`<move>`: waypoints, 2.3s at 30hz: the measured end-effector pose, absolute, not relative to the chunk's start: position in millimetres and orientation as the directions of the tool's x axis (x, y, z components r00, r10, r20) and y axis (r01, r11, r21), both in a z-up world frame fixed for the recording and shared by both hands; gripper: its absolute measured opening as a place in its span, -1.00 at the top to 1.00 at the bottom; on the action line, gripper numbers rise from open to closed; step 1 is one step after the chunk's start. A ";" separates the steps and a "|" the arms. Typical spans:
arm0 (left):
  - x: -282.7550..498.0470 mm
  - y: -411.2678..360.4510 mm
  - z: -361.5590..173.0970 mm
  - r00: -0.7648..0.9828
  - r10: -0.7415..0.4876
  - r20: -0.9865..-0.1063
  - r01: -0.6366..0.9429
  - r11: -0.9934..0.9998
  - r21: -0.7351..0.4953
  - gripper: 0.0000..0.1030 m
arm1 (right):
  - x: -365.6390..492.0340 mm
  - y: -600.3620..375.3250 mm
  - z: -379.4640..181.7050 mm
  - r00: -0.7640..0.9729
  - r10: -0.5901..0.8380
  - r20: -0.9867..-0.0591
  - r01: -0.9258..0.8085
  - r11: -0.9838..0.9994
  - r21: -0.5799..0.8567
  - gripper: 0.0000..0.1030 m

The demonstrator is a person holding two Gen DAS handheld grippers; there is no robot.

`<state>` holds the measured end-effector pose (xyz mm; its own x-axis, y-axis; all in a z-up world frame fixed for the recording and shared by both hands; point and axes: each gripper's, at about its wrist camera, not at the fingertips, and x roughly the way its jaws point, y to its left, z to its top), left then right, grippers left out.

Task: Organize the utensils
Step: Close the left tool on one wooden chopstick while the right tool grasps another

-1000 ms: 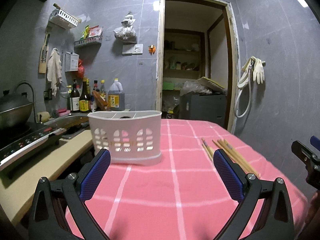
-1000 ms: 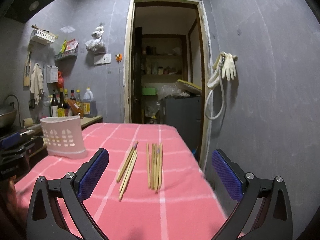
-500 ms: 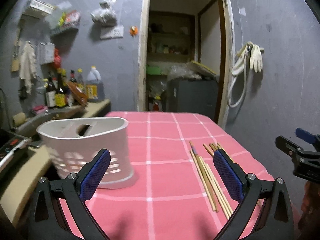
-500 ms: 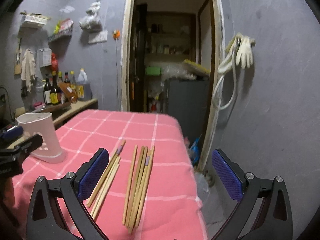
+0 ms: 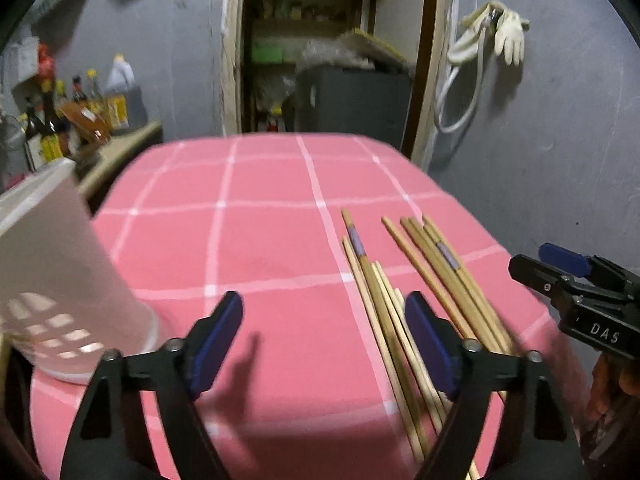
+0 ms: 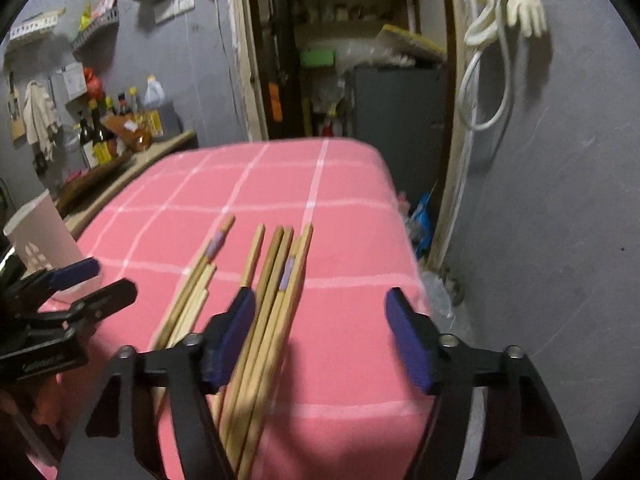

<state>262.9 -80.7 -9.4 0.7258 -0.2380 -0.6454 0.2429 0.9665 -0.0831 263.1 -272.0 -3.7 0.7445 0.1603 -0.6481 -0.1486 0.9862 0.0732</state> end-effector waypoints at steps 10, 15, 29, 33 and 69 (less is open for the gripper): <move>301.2 -86.3 -33.3 0.588 -0.292 -0.754 0.271 0.950 -0.157 0.27 | 292.1 -265.6 -19.9 0.634 0.229 -0.739 -0.213 0.970 0.117 0.26; 305.8 -86.5 -34.4 0.566 -0.305 -0.766 0.284 0.944 -0.166 0.33 | 298.3 -263.5 -23.7 0.608 0.224 -0.762 -0.217 0.970 0.111 0.41; 315.4 -95.3 -37.4 0.525 -0.326 -0.787 0.315 0.933 -0.176 0.59 | 299.3 -270.0 -18.4 0.612 0.239 -0.754 -0.195 0.969 0.150 0.59; 314.3 -101.6 -38.6 0.535 -0.304 -0.788 0.315 0.937 -0.147 0.67 | 303.3 -266.8 -21.0 0.606 0.221 -0.764 -0.183 0.974 0.136 0.60; 299.0 -77.2 -32.3 0.495 -0.375 -0.784 0.303 0.920 -0.248 0.95 | 292.0 -281.5 -13.5 0.564 0.419 -0.711 -0.160 0.901 0.404 0.90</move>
<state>299.0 -77.2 -32.3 0.4947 -0.3745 -0.7842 0.3034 0.9200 -0.2480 292.0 -281.5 -13.5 0.5645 0.4190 -0.7112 -0.1604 0.9008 0.4035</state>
